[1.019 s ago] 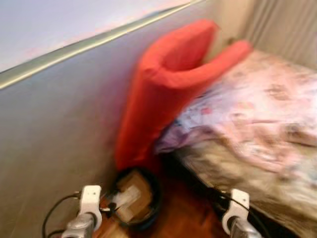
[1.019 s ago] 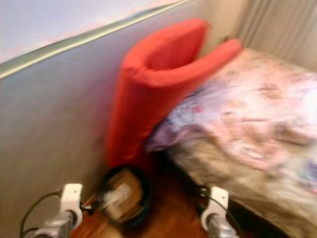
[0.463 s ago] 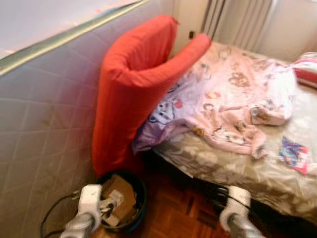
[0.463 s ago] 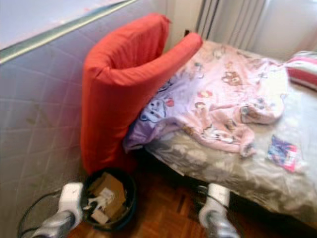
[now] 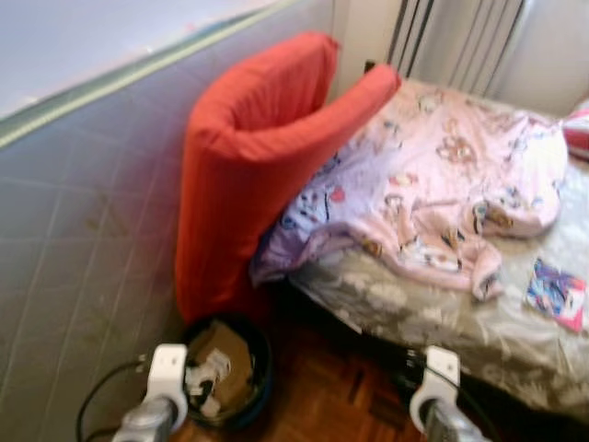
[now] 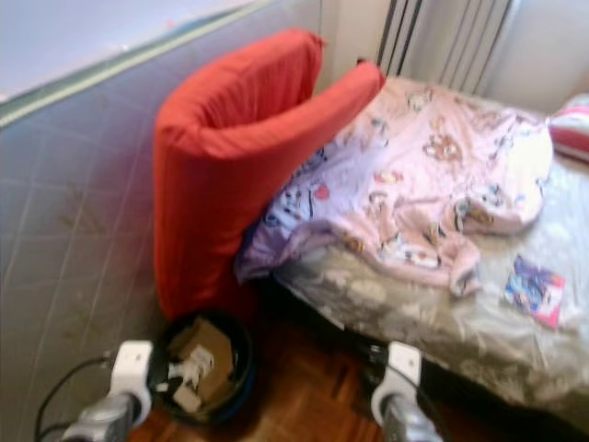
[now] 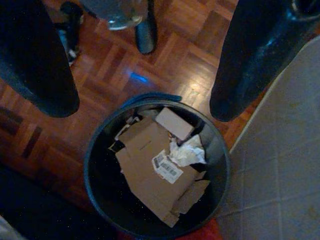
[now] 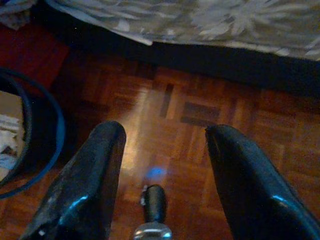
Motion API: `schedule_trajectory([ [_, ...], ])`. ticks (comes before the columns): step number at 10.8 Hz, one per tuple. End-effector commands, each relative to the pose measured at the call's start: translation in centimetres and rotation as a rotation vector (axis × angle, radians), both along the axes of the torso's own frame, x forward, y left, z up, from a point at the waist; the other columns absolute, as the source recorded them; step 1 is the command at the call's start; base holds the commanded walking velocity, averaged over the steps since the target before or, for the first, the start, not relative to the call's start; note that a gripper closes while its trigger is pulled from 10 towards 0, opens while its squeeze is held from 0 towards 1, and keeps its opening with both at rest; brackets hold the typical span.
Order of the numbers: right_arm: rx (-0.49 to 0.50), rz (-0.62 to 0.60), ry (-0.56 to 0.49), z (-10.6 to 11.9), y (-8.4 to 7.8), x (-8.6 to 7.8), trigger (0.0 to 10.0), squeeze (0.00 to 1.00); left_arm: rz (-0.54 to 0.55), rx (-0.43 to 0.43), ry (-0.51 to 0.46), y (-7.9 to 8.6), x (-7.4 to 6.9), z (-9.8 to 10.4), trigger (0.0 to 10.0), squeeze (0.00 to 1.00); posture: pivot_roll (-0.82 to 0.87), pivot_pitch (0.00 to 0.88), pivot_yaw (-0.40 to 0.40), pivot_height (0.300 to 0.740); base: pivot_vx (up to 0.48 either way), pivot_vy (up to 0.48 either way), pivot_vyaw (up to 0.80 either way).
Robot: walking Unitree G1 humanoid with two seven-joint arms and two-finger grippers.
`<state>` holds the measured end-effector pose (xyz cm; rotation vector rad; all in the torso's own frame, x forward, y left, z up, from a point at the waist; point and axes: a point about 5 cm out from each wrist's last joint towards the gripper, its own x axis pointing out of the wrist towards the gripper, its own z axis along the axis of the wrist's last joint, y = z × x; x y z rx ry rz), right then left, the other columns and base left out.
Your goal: Clean up the room
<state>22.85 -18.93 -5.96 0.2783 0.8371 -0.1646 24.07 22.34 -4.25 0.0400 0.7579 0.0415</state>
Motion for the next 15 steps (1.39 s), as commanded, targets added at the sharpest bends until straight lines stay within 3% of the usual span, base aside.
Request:
schedule_trajectory([
  [1,0.003,-0.004,-0.001,0.0,0.2,0.0,10.0,0.00,-0.003,0.010,0.022,0.2,-0.4,-0.3,10.0,0.00,0.21,0.030,-0.041,0.740,0.000,-0.304,0.00],
  [6,0.006,-0.008,-0.009,0.1,0.1,0.1,10.0,0.00,0.004,0.007,0.021,0.2,-0.4,-0.2,10.0,0.00,0.21,0.037,-0.043,0.740,0.000,-0.303,0.00],
  [10,0.017,-0.031,-0.022,0.0,0.2,0.0,10.0,0.00,0.009,0.010,0.018,0.1,-0.5,-0.3,10.0,0.00,0.20,0.042,-0.035,0.740,0.000,-0.062,0.00],
  [13,0.040,-0.096,-0.117,0.3,0.1,0.1,10.0,0.00,0.015,0.023,-0.040,0.2,-0.6,-0.2,10.0,0.00,0.17,0.049,-0.034,0.740,0.000,0.000,0.00],
  [14,-0.001,-0.062,-0.145,0.6,-0.1,0.3,10.0,0.00,0.018,0.045,-0.061,0.2,-0.5,-0.1,10.0,0.00,0.16,0.050,-0.038,0.740,0.000,0.000,0.00],
  [15,-0.062,-0.045,-0.216,1.2,-0.7,0.6,10.0,0.00,0.064,0.050,-0.154,0.0,-0.3,0.3,10.0,0.00,0.17,0.058,-0.068,0.740,0.000,0.000,0.00],
])
